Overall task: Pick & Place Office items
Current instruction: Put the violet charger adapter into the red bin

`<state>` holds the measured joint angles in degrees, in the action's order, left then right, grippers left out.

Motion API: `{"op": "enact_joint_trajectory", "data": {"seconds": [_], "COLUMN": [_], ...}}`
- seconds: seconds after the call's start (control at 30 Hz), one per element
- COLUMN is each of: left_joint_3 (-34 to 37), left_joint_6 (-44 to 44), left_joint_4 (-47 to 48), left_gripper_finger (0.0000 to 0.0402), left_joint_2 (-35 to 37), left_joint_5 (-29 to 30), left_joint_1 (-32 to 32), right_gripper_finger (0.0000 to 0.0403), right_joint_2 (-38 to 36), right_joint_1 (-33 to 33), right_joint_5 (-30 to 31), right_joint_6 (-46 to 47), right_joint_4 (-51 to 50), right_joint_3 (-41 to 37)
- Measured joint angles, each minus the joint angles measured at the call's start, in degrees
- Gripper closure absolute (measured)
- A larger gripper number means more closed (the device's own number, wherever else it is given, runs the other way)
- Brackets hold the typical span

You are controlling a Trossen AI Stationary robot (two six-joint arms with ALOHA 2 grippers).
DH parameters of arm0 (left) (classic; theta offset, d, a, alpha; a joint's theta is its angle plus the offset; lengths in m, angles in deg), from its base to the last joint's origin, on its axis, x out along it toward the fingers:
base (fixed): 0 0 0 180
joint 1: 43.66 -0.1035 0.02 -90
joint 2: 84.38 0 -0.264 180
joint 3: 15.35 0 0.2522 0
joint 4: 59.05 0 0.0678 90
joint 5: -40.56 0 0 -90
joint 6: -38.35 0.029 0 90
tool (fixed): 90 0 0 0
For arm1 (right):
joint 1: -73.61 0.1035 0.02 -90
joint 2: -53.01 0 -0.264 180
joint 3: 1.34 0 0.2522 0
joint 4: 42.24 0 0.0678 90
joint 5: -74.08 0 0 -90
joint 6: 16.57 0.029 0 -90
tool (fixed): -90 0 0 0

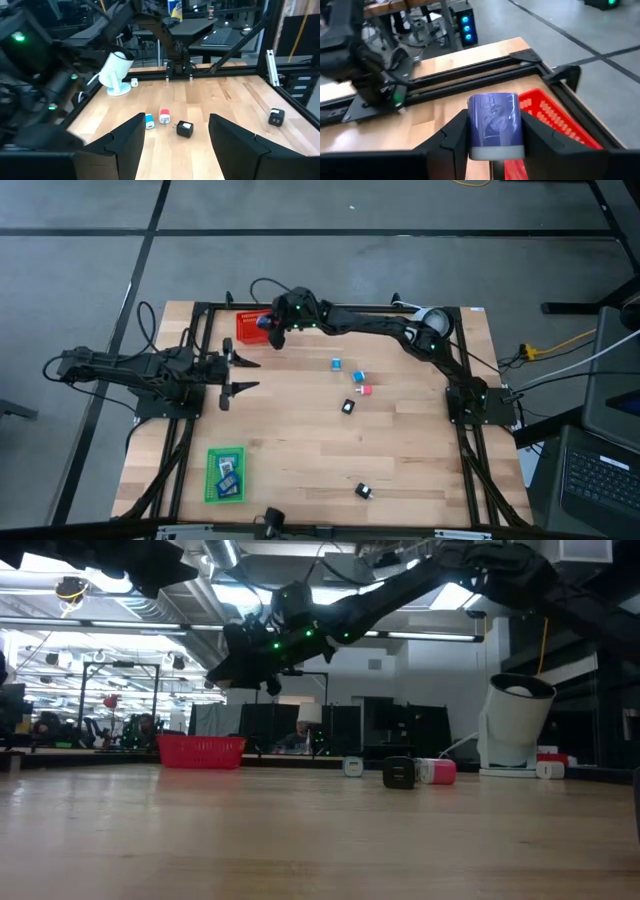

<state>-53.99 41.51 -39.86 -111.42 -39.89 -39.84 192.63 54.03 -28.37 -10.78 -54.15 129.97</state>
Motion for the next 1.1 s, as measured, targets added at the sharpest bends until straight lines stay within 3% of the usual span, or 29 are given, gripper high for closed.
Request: {"op": "enact_joint_trajectory", "data": {"seconds": [0.23, 0.53, 0.83, 1.1], "left_joint_3": [0.0, 0.0, 0.0, 0.0], "left_joint_6": [-0.3, -0.4, -0.4, -2.3], "left_joint_4": [-0.1, -1.0, -0.7, 8.3], "left_gripper_finger": [0.0188, 0.0188, 0.0188, 0.0188], "left_joint_2": [0.0, -0.1, -0.1, -0.1], "left_joint_5": [-0.7, -0.7, -0.3, 12.5], "left_joint_1": [0.0, 0.0, 0.0, -1.2], "right_gripper_finger": [0.0268, 0.0268, 0.0268, 0.0268], "right_joint_2": [0.3, 0.3, 2.3, 5.4], "right_joint_1": [-3.0, -5.3, -4.6, -4.3], "right_joint_5": [-0.9, -8.0, -6.7, -6.8], "right_joint_6": [2.7, 6.5, 8.7, 9.4], "right_joint_4": [-0.1, 4.2, 3.0, 2.8], "right_joint_3": [0.1, 0.1, 0.2, 0.1]}}
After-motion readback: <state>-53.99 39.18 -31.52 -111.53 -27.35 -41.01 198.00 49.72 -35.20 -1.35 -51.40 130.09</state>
